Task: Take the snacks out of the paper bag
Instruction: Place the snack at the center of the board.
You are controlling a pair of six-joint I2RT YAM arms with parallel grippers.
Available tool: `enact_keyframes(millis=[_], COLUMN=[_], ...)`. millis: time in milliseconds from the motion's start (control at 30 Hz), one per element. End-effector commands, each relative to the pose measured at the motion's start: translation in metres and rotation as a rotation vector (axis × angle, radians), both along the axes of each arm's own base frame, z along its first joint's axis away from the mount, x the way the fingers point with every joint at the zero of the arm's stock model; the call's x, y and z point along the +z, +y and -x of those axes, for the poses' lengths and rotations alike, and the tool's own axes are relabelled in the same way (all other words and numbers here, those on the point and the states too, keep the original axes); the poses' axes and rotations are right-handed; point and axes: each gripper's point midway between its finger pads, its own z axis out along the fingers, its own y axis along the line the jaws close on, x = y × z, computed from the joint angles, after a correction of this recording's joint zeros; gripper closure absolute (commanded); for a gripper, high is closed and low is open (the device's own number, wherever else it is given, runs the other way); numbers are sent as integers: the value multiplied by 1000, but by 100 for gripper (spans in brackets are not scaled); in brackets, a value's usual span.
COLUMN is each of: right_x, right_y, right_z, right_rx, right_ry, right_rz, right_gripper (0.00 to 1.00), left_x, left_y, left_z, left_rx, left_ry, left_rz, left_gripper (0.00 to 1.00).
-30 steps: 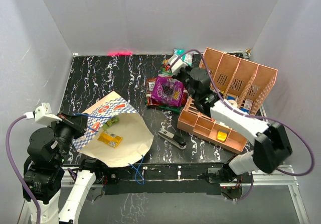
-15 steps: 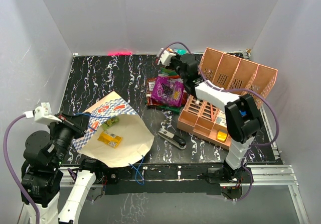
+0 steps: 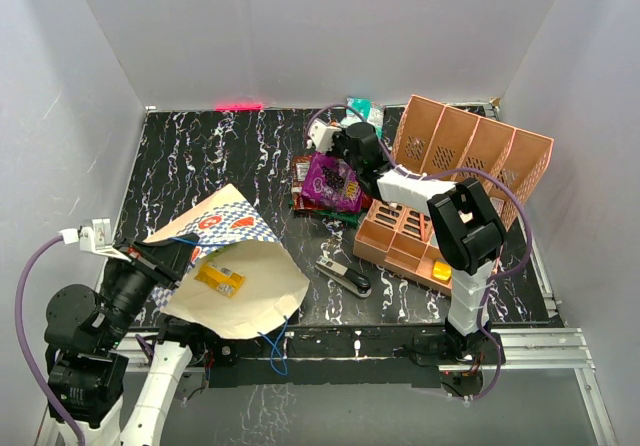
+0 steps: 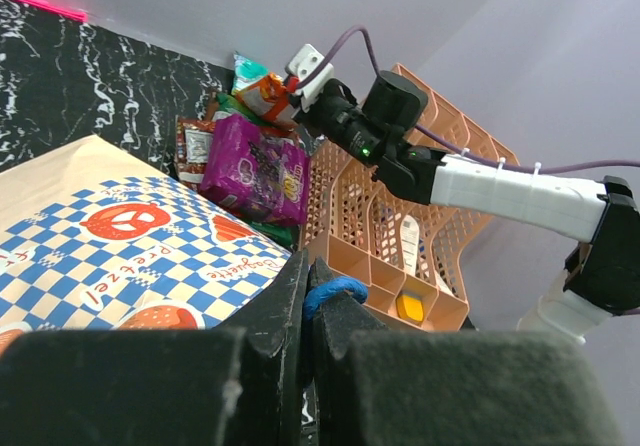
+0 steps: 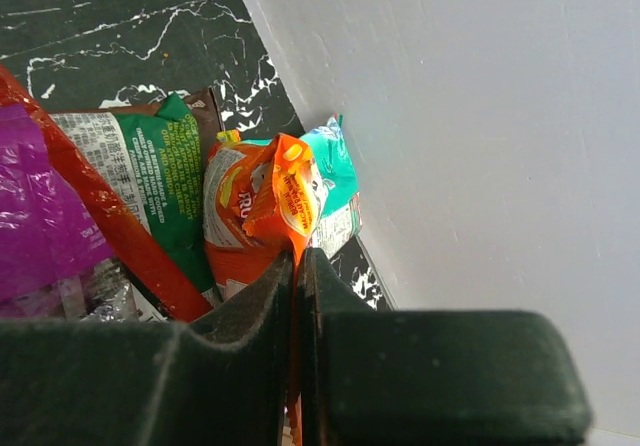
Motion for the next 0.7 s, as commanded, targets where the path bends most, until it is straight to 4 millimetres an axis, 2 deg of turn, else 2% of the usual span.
enact_keyframes(millis=[0,100,233,367,433,467,667], right_x=[14,9,8,24,28,38,44], right_y=[14,16,13,13,17,20,41], right_z=[-1,4,14,36,55,64,147], right_rx=[24,21,-14,-21,9,29,209], right_ry=[-45,-8,64,125,177,188,382], right_rz=[-72,-100,-157,-302,-391,-442,-765], right_gripper=[90,82,64,51,45,44,42], left_x=[4,-1,-4,-6,-6,-6,-10], left_y=[-11,-12,-14,-15,-15,-15,-17], left_z=[5,3,1,-3,-5,-6,-12], left_rx=[-66,-65,-75,-74,-75,-75,-83], left_ry=[-28,-10,-1,7,8,7,16], left_rz=[34,56,72,74,76,76,78], left_gripper=[100,100,100,100,100,100,100])
